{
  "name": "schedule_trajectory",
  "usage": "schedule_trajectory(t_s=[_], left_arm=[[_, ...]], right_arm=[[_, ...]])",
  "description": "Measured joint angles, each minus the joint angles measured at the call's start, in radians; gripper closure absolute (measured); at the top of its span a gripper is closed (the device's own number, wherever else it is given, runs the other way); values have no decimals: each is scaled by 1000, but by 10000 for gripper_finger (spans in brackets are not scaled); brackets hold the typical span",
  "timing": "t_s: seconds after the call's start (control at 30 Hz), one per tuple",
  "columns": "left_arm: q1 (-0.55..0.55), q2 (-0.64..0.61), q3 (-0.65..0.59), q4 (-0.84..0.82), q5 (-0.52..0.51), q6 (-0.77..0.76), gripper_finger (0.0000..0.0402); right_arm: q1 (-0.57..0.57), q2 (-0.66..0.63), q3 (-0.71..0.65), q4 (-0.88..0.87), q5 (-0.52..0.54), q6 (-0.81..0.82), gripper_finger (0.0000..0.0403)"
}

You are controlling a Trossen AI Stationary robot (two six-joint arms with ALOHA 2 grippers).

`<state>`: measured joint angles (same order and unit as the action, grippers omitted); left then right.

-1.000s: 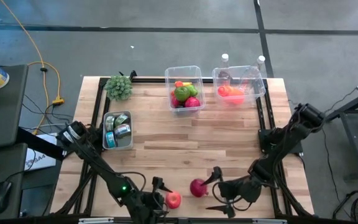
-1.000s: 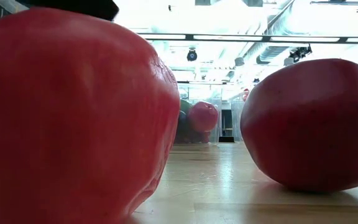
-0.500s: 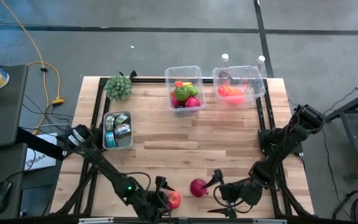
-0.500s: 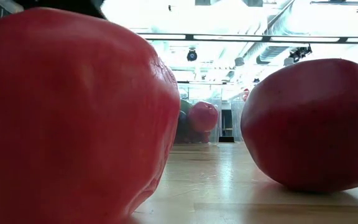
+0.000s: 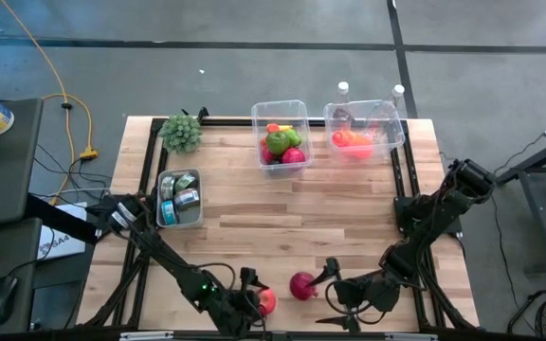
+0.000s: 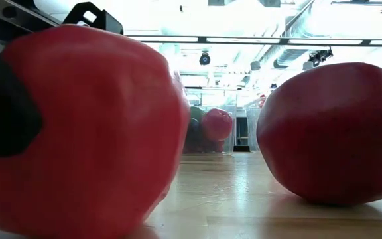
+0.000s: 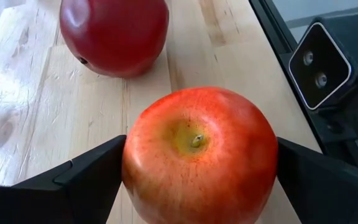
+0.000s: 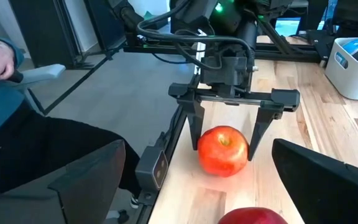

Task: Pick & Place Food Item
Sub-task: Put the red apple into the left transparent bin

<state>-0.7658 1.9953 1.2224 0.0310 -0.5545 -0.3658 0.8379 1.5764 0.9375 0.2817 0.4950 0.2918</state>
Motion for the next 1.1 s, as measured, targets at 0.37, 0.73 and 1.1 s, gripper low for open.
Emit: schedule_trajectory(t_s=[0.37,0.73,1.1], left_arm=[[17,0,0,-5,-1,-54,81],[62,-277,-1,-187,-362,28,81],[462,-518,1,-189,-164,315,81]], right_arm=[[14,0,0,-1,1,38,9],[27,0,0,-1,3,52,9],[38,1,0,-1,0,71,9]])
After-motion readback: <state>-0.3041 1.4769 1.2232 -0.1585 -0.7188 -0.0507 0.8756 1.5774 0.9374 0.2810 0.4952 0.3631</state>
